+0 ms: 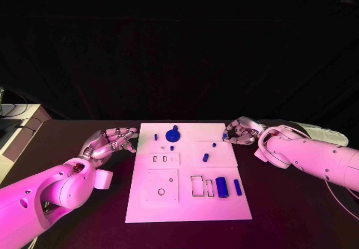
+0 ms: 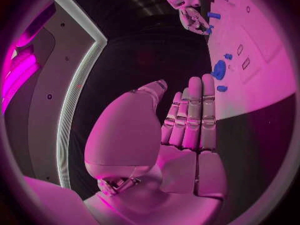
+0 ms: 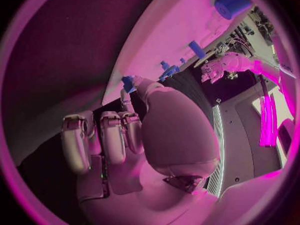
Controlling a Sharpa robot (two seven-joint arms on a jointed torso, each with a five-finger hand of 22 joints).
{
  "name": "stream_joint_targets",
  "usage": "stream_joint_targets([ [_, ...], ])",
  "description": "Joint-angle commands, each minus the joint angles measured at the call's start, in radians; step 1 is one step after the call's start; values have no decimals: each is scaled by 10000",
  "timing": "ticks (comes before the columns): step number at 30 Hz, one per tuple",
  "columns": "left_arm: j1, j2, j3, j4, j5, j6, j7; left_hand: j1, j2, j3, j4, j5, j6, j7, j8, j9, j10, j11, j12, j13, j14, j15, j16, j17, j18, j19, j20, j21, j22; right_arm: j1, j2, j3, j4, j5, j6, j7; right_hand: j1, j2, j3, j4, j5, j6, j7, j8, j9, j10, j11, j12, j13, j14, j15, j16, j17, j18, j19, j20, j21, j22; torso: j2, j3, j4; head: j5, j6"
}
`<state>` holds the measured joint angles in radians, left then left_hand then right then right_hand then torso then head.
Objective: Assemble the parts on the task board
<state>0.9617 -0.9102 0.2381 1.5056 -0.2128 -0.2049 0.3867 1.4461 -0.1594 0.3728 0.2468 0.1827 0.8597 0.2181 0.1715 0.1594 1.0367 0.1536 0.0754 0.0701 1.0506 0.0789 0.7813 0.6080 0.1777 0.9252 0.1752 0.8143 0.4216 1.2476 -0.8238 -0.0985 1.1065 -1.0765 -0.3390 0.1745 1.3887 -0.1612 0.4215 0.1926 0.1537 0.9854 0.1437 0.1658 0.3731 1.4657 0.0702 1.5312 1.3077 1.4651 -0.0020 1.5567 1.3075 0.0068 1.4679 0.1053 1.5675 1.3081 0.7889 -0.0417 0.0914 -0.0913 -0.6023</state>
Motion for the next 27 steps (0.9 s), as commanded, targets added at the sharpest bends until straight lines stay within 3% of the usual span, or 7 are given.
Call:
stream_joint_targets([
  [1,0,10,9,12,16,133,54,-105,12,60,21,-15,24,17,-32,2,-46,27,19,-13,-89,21,51,-23,47,-108,-3,56,20,-7,27,0,-13,-10,-119,125,15,155,89,-21,-71,87,-8,61,25,708,-76,70,2288,973,-71,49,2272,-68,1029,-79,33,2627,-4,-3,6,-3,-14],
  [11,-1,37,9,-8,16,144,48,-105,12,60,21,-15,24,17,-32,2,-46,27,19,-13,-89,21,51,-23,47,-108,-3,56,20,-6,46,1,125,-122,-546,234,-122,103,42,22,-388,79,-18,91,42,737,-86,94,2314,976,-89,51,2283,-68,1029,-108,33,2627,-8,8,3,19,15],
  [19,-1,58,9,-9,-74,37,-45,-153,5,91,25,-14,39,-3,-33,5,295,-23,211,60,-129,-3,88,-76,52,-186,-4,123,53,47,1,10,490,-181,-804,163,-112,15,20,-21,-342,81,-27,105,49,742,-98,98,2319,976,-95,50,2284,-68,1029,-116,33,2627,-32,17,-29,61,50],
  [23,3,82,11,1,-364,-178,-453,-296,-104,96,80,-20,337,-52,152,85,929,-132,591,227,-149,-70,169,-144,60,-273,-39,212,90,264,-17,17,847,-303,-896,-46,-113,-3,17,-29,-309,94,-32,116,54,749,-101,104,2325,975,-97,49,2279,-68,1029,-118,33,2627,-78,12,-34,55,66],
  [27,16,136,43,28,-901,-416,-1420,-464,-165,0,117,-23,398,-157,420,227,1599,-326,1404,704,140,-224,590,-41,66,-177,-147,389,157,515,18,19,1283,-544,-972,-390,-137,-28,2,-24,-284,120,-37,135,62,757,-105,111,2333,975,-101,49,2281,-68,1029,-121,33,2627,-162,8,-54,73,68],
])
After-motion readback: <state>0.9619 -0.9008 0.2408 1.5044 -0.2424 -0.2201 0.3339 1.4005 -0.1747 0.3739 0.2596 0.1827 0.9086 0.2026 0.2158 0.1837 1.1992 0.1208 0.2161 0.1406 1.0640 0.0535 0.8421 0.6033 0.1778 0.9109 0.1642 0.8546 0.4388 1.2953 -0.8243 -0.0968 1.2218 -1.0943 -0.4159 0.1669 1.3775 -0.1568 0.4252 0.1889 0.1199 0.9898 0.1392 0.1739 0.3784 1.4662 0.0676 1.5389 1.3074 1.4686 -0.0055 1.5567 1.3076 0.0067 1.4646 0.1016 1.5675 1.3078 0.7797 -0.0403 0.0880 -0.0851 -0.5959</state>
